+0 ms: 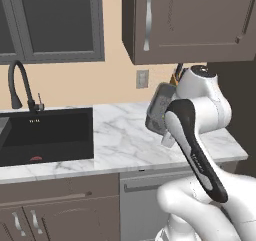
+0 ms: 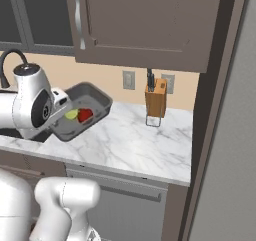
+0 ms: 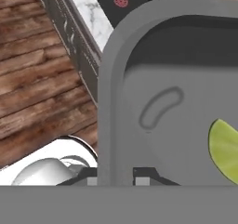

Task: Take the bell pepper and lemon wedge out of the freezer and place them in the tupperware container on the counter. Then put the tupperware containing the vegetables back in the freezer.

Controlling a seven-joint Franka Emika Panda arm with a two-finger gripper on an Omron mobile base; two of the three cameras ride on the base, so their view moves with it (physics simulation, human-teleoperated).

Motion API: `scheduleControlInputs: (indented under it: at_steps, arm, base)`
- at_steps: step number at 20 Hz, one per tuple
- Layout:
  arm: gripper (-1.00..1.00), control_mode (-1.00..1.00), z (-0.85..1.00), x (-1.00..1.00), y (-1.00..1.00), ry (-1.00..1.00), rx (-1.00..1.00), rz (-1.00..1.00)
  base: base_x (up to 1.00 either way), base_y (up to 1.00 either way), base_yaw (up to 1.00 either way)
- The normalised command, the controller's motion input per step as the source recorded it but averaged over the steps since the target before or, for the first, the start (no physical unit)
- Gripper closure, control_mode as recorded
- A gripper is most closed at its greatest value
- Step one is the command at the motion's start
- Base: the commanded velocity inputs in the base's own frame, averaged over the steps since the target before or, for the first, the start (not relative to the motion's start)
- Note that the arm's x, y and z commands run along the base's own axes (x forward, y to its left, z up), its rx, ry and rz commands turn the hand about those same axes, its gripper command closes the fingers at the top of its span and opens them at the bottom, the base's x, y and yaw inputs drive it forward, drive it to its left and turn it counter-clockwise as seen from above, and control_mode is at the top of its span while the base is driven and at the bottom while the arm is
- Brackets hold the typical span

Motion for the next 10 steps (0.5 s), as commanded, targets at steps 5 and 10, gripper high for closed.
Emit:
scheduleControlInputs:
  at_steps: [5,10]
  arm:
    - [1.0,-1.0,0.23,-0.34,-0.2,-0.21,0.0,0.34]
    - [1.0,-1.0,0.47,-0.4,-0.2,-0.2,-0.04,0.24]
  base:
    - [0.0,0.0,0.0]
    - [0.0,0.0,0.0]
